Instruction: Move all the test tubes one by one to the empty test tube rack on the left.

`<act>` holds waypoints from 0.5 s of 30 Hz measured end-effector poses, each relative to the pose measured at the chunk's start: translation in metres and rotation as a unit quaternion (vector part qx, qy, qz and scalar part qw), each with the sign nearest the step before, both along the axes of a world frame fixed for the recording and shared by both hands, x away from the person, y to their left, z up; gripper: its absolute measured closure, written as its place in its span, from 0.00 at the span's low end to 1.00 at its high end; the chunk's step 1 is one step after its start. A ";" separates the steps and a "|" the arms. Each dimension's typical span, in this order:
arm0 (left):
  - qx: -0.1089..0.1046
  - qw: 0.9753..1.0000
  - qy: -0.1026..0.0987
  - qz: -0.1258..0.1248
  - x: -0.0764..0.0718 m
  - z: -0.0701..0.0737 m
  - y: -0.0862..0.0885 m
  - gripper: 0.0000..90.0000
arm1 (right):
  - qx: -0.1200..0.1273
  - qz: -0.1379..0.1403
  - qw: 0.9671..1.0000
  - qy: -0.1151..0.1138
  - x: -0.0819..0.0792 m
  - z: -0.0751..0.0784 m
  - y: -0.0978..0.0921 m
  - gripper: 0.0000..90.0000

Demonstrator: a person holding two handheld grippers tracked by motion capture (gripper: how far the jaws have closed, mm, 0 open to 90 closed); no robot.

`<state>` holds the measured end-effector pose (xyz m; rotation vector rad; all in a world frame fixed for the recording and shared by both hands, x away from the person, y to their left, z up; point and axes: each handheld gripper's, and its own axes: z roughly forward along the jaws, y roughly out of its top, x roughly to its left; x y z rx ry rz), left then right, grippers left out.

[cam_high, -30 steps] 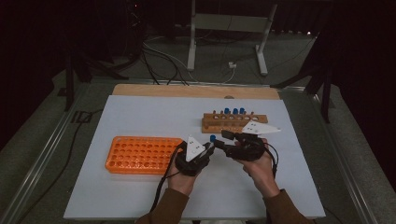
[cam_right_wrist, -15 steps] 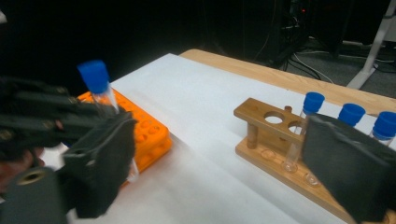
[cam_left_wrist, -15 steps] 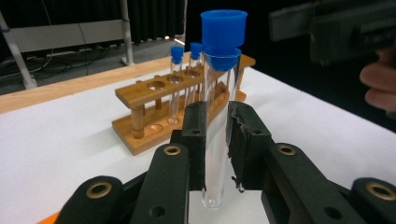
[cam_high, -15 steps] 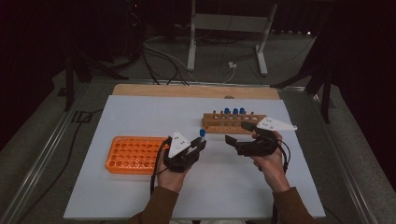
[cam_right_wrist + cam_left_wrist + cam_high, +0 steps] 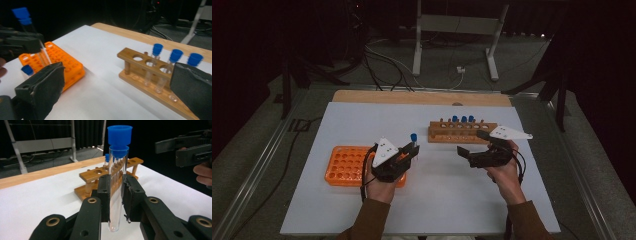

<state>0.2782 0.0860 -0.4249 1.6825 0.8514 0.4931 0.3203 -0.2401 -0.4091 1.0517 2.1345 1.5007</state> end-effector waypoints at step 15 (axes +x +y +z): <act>-0.009 0.999 0.008 0.035 -0.006 -0.012 0.039 0.87 | -0.014 -0.015 1.000 0.001 -0.003 -0.008 -0.012 0.00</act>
